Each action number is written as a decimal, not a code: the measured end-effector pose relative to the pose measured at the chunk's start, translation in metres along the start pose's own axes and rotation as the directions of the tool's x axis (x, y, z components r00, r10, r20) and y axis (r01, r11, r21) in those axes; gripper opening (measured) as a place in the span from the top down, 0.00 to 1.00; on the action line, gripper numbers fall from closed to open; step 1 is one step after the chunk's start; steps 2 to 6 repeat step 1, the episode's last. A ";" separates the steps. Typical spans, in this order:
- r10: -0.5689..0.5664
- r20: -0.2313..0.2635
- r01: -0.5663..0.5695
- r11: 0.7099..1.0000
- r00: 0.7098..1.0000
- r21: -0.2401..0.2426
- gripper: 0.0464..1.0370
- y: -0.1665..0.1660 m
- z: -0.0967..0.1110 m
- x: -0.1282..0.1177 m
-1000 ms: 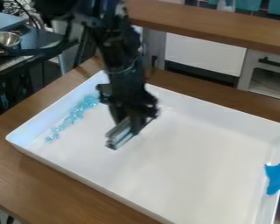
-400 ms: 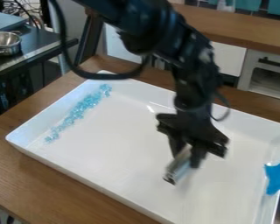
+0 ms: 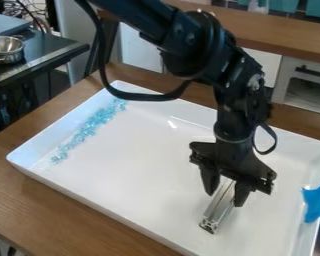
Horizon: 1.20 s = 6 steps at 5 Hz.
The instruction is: Sweep into pile
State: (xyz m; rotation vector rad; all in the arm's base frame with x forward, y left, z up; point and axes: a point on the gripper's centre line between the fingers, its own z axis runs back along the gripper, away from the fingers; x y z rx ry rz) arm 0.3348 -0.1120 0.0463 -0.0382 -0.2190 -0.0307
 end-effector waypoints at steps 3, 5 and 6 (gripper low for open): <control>0.017 -0.016 -0.017 1.000 1.000 -0.023 0.06 0.013 0.018 0.001; 0.017 -0.016 -0.017 1.000 1.000 -0.023 0.06 0.013 0.018 0.001; 0.017 -0.016 -0.017 1.000 1.000 -0.023 0.06 0.013 0.018 0.001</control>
